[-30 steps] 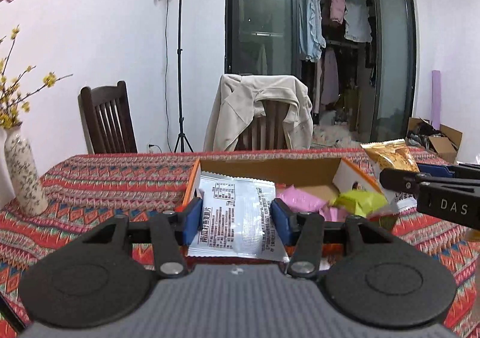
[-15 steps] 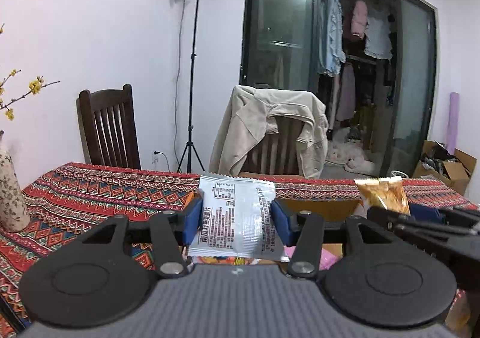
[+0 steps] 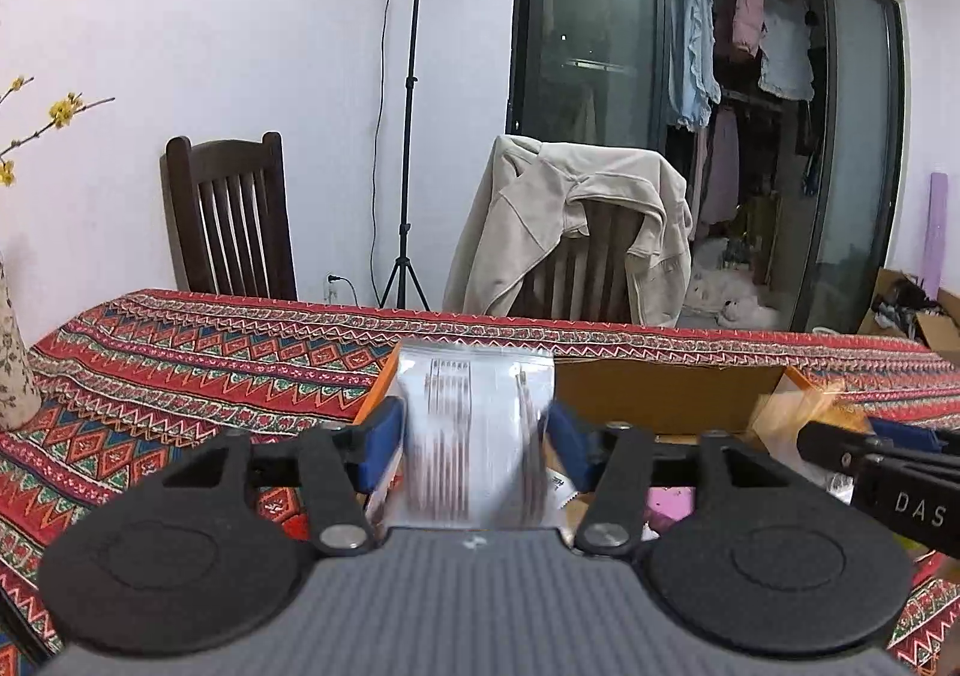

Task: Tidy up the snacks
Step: 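Carry both packets into the orange box and open both grippers, then move both grippers back over the snack pile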

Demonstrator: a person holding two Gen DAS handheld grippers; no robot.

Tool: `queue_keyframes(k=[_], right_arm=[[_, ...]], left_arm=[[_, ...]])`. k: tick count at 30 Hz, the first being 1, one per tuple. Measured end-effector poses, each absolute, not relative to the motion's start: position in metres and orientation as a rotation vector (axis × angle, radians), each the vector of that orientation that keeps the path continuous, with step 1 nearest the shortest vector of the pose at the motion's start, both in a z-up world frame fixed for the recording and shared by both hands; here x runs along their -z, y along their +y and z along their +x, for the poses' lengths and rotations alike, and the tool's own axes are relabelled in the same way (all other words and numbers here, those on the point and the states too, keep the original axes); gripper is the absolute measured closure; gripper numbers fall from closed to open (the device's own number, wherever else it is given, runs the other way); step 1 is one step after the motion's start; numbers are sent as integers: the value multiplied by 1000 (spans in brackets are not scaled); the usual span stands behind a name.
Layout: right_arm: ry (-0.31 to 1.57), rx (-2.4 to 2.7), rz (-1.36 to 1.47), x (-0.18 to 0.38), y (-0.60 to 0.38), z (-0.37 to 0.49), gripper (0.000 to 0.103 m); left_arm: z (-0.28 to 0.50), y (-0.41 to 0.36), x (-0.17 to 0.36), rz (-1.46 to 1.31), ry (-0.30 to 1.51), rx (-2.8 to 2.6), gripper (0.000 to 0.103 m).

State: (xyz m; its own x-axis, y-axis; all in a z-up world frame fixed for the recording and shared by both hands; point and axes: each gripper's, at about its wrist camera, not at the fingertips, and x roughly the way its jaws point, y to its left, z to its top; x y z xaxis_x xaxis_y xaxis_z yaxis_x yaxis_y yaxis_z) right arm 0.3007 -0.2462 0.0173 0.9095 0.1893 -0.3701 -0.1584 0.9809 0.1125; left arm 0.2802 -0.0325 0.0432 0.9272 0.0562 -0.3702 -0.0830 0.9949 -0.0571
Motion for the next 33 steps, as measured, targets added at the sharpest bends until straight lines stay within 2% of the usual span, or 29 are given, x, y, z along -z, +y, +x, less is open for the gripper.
queue_keyframes(k=[1, 2, 3, 4, 6, 8, 20, 33], right_arm=[[399, -176, 88, -15, -248, 302, 44], [409, -175, 99, -14, -249, 302, 27], [416, -178, 112, -12, -251, 302, 19], [419, -184, 125, -11, -253, 303, 9], [420, -181, 139, -9, -256, 302, 7], [423, -169, 140, -8, -257, 302, 0], [393, -164, 143, -17, -259, 288, 0], [337, -196, 112, -44, -253, 249, 0]], left_arm=[[279, -31, -42, -81, 370, -78, 21], [278, -30, -43, -84, 360, -86, 11], [276, -30, -43, -83, 348, -90, 4], [274, -30, -44, -86, 340, -88, 1], [271, -29, -44, -102, 325, -80, 0], [271, -29, -45, -103, 326, -76, 0], [260, -30, -56, -115, 308, -64, 0], [217, -26, -95, -176, 276, -18, 0]])
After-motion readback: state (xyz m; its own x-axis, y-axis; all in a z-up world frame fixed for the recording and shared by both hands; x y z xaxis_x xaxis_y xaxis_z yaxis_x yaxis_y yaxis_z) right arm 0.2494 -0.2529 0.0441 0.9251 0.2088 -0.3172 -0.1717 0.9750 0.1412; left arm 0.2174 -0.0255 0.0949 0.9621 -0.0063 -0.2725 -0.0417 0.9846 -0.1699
